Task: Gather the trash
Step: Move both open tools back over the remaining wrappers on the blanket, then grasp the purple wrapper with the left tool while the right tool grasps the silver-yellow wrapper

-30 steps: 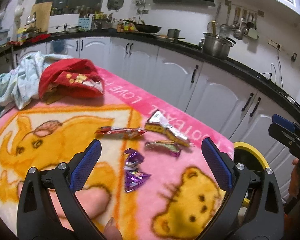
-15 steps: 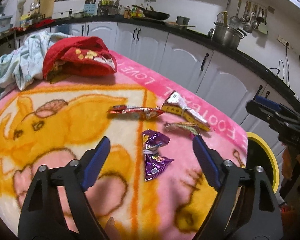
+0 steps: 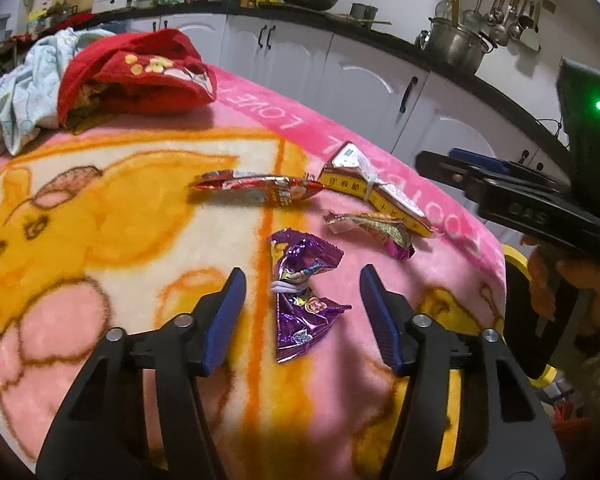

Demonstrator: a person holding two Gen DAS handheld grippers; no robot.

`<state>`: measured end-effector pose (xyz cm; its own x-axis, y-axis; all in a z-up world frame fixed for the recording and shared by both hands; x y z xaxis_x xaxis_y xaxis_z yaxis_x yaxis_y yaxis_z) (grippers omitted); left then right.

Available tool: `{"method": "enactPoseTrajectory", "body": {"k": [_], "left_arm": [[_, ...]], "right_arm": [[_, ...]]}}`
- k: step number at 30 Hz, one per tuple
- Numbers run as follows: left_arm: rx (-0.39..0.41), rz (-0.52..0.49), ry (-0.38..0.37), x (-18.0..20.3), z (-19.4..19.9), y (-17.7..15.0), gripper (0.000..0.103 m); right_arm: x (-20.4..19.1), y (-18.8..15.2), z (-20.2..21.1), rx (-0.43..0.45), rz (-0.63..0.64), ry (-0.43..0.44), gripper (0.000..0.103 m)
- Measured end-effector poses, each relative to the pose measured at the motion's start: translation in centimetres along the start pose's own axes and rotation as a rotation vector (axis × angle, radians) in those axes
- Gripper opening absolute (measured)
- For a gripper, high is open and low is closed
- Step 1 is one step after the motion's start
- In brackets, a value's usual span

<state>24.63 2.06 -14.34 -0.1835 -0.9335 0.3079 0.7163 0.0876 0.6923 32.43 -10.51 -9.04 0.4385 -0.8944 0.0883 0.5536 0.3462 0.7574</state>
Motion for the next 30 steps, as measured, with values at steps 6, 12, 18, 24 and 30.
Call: {"method": "enactPoseTrajectory", "body": {"k": [6, 12, 18, 24, 30], "left_arm": [[-0.045, 0.028, -0.010, -0.4, -1.3, -0.5, 0.035], [-0.068, 0.042, -0.021, -0.5, -1.9, -0.9, 0.024], [-0.075, 0.050, -0.031, -0.6, -2.0, -1.0, 0.021], [-0.074, 0.053, -0.036, -0.6, -2.1, -1.0, 0.018], [-0.065, 0.046, -0.031, -0.5, -2.0, -0.9, 0.015]], "right_arm": [[-0.2, -0.6, -2.7, -0.056, 0.003, 0.023, 0.053], [-0.6, -1.1, -4.8, -0.101, 0.002, 0.046, 0.049], [-1.0, -1.6, -6.1, -0.137, -0.003, 0.069, 0.040], [-1.1, -2.0, -6.6, -0.156, -0.016, 0.083, 0.032], [-0.2, -1.8, -6.0, -0.130, -0.057, 0.072, 0.030]]}}
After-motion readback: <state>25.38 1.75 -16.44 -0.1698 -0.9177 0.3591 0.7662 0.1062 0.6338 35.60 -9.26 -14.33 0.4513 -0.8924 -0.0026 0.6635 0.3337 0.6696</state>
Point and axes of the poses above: each gripper's, at about its wrist camera, not at the fingertips, and z roughly against the way its jaws point, x to its right, y to its top, the point moved 8 cm from there along -z, roughly the way its jaws point, and after that the axes turned 6 degrees about -y, right-handed, at the moved point
